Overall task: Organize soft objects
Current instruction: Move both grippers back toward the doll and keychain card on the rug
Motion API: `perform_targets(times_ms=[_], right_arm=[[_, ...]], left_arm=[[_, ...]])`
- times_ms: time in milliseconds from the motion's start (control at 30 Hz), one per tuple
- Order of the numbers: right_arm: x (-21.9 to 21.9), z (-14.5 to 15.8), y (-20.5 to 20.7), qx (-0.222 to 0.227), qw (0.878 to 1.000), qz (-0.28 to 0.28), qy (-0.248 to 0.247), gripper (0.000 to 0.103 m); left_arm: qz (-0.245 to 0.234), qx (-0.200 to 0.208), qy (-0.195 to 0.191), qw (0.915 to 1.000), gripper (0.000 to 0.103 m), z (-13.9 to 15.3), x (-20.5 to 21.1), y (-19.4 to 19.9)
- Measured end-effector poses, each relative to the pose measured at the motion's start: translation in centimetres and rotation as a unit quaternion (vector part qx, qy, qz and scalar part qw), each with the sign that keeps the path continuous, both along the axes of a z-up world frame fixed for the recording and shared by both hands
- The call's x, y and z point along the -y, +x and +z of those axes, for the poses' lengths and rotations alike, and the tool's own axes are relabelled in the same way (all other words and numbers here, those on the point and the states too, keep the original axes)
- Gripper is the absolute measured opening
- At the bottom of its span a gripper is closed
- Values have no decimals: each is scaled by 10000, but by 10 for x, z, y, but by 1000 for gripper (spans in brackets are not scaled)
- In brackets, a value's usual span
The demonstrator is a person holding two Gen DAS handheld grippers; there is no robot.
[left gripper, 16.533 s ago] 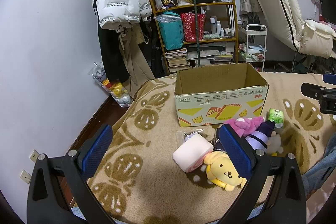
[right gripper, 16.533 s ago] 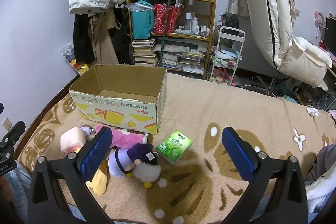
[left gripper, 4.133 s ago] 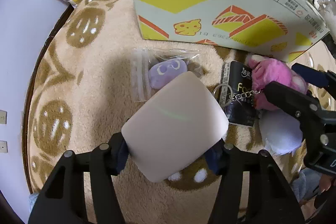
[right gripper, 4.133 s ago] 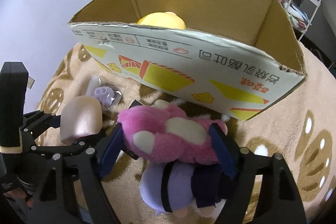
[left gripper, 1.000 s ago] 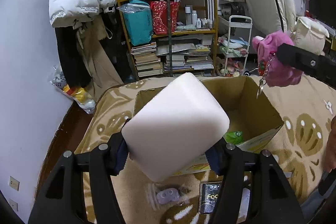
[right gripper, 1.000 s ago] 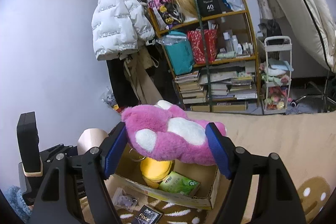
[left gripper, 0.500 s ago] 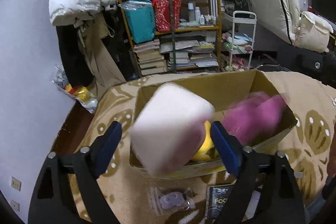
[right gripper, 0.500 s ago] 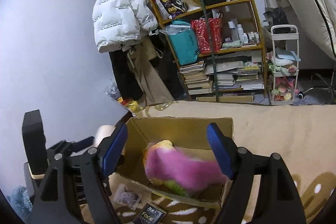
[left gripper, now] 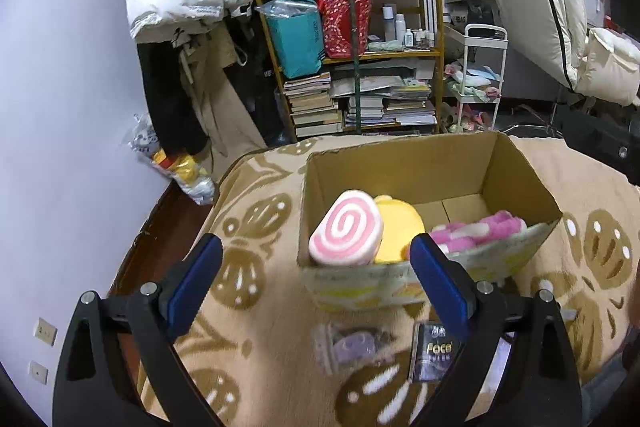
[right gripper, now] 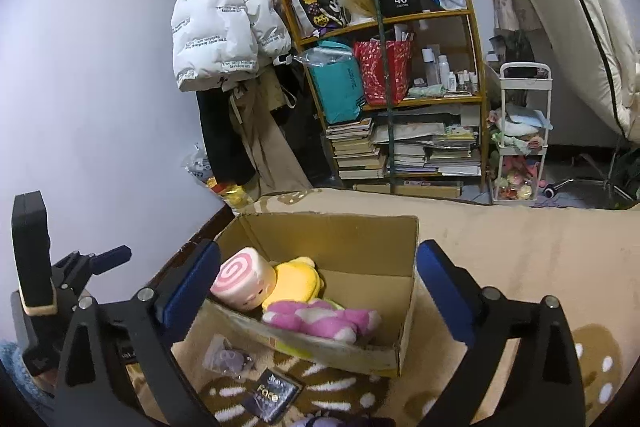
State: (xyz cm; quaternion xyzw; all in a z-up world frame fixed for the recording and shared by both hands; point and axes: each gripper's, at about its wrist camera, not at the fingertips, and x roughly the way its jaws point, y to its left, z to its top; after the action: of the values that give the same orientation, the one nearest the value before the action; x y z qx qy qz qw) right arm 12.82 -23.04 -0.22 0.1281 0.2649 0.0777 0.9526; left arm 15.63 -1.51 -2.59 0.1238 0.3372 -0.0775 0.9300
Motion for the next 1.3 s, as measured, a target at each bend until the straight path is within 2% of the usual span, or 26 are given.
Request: perform_targets(times_ms=[433,733,833,1100,1233,1300], right_arm=[[0,3,-35,-304,9995,-55,-34,103],[1,-11,-51,-862,9960,-220,-23,103],[3,-17,-53,-1006,9945,-290,-21,103],[1,-34,-46,-1367,9898,-337,-204,103],[-2,-48,-36,-1661,9852,-338,-262,103],[-3,-55,-33,-1802,9827,-343,-268,103]], left_arm=[[98,-304,92,9994,94,16,-18,-44],[281,-608,43,9977,94,6,-30,-63],[272,-788,-7,9965,94,1,-31,-63],[361,-964,7,9947,94,-11,-33,-51],[407,-990,259,9939,94,-21,-30,-43],[375,-1088,254,9930,94,-27,-29,-39]])
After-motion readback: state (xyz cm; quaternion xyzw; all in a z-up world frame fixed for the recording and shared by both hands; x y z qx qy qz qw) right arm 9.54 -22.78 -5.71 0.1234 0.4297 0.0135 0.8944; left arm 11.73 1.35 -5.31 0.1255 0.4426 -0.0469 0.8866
